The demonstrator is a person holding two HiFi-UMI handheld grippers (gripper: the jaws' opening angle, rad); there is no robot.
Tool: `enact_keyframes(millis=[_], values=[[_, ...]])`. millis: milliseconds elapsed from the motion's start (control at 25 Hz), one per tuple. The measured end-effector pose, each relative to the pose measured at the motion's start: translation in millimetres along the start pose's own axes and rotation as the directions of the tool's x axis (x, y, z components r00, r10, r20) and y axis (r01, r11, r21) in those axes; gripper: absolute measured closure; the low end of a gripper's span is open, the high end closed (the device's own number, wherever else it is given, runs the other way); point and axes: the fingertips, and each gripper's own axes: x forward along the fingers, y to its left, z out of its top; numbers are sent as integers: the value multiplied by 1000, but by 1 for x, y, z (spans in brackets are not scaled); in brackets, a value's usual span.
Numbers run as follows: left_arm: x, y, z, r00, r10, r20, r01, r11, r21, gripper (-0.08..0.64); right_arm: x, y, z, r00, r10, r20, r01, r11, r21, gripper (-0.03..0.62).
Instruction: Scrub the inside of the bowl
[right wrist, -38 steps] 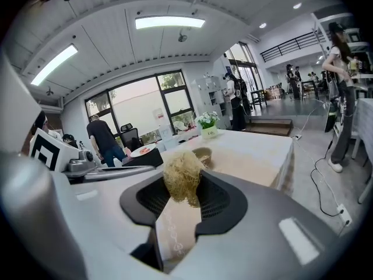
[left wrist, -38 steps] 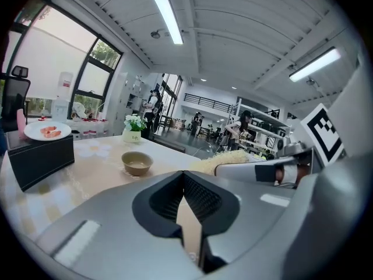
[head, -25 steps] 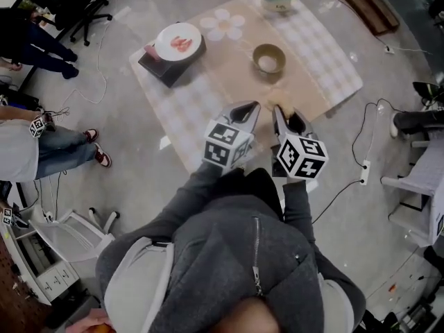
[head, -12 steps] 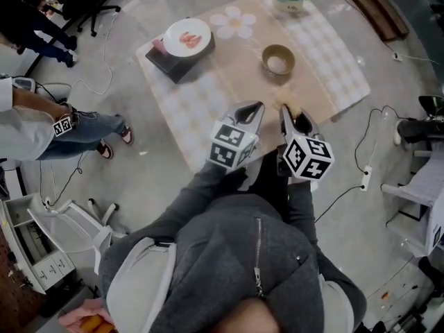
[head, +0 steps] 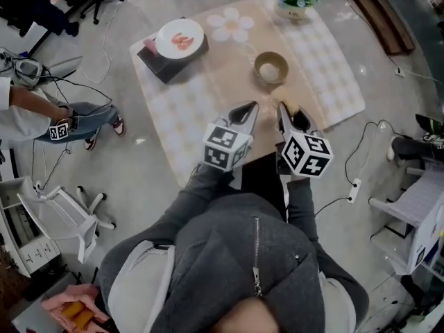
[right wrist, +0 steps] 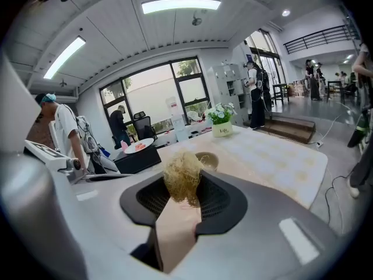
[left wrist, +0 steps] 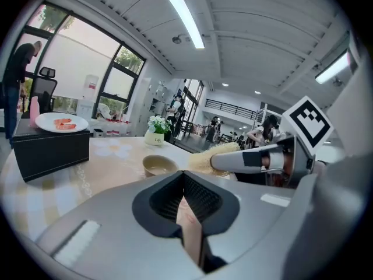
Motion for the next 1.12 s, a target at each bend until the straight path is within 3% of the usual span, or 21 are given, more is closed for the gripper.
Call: enact_keyframes(millis=[680,1120], values=[[48,23,29,976,210,54,-208,977,-44,551,63,-35,60,973,218,-71,-225,969,-103,466],[77,28,45,947,305,106,-303,952,-29,551,99,-44,73,906,395,-155,-414,902,-123,466]])
